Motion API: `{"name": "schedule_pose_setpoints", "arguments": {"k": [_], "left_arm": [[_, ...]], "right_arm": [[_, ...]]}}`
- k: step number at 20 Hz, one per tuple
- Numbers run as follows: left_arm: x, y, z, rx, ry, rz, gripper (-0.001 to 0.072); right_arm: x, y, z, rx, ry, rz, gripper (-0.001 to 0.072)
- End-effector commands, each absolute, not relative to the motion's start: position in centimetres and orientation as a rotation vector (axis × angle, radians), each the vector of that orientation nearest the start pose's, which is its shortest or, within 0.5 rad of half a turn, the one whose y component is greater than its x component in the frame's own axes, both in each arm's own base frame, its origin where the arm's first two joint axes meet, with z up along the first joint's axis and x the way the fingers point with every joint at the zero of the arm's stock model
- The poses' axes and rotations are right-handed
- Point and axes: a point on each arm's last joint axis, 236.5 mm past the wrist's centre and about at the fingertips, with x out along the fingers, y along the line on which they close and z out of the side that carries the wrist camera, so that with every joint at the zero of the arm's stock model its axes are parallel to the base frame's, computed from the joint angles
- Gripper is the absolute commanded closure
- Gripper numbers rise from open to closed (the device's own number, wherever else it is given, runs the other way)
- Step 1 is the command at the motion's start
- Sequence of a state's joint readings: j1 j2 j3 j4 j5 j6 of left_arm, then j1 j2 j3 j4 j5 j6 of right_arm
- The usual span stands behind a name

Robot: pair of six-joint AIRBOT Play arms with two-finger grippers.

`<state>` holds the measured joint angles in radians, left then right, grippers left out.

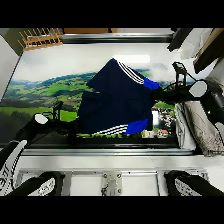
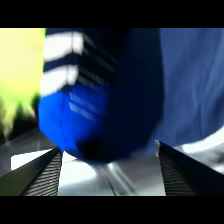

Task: Fold the clothes and pants, and hang the long-sleeved shirts on hangers.

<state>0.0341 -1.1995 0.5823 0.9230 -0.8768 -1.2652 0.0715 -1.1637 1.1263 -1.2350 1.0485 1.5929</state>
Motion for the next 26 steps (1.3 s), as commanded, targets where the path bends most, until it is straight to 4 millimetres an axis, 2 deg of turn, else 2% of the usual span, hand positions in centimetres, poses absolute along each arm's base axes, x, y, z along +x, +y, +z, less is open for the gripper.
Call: {"name": "schedule_pose_setpoints", "arguments": {"k": [1, 5, 6, 7, 8, 9, 10, 13, 15, 17, 19, 21, 26], "left_arm": [[30.5, -10.1, -11.6, -0.507, 1.388, -0.228, 0.0081], [31.2, -10.4, -12.4, -0.535, 1.446, -0.227, 0.0082], [31.4, -10.4, -12.3, -0.537, 1.445, -0.226, 0.0113], [31.4, -10.4, -12.3, -0.538, 1.446, -0.227, 0.0296], [31.1, -10.5, -12.3, -0.538, 1.456, -0.232, 0.0549], [30.8, -10.7, -12.2, -0.537, 1.47, -0.244, 0.0702], [30.3, -10.8, -12.2, -0.537, 1.489, -0.255, 0.0703], [28.2, -11.9, -12.4, -0.516, 1.543, -0.298, 0.0704], [27.4, -12.1, -12.4, -0.495, 1.52, -0.301, 0.0704], [27.1, -12.0, -11.8, -0.486, 1.475, -0.293, 0.0704], [26.8, -11.8, -11.2, -0.48, 1.439, -0.289, 0.0703], [26.5, -11.8, -10.8, -0.478, 1.42, -0.291, 0.0703], [26.3, -11.8, -10.6, -0.479, 1.415, -0.294, 0.0703]], "right_arm": [[38.9, 9.6, 6.2, 0.29, 1.091, 0.223, 0.0076], [38.3, 9.3, 5.8, 0.277, 1.12, 0.219, 0.0075], [37.8, 8.9, 5.4, 0.259, 1.143, 0.211, 0.0075], [37.1, 8.3, 4.9, 0.227, 1.176, 0.196, 0.0075], [36.3, 7.6, 4.2, 0.21, 1.214, 0.179, 0.0075], [35.2, 6.9, 3.0, 0.215, 1.265, 0.163, 0.0075], [34.1, 6.2, 1.6, 0.251, 1.315, 0.126, 0.0075], [30.2, 4.5, -4.2, 0.491, 1.455, -0.094, 0.0074], [28.6, 5.0, -7.6, 0.666, 1.472, -0.193, 0.0074], [28.9, 6.8, -9.6, 0.842, 1.41, -0.213, 0.0074], [30.0, 7.6, -10.5, 1.0, 1.321, -0.241, 0.0074], [30.8, 7.5, -10.9, 1.071, 1.254, -0.269, 0.0074], [31.5, 7.0, -11.0, 1.057, 1.218, -0.269, 0.0075]]}}
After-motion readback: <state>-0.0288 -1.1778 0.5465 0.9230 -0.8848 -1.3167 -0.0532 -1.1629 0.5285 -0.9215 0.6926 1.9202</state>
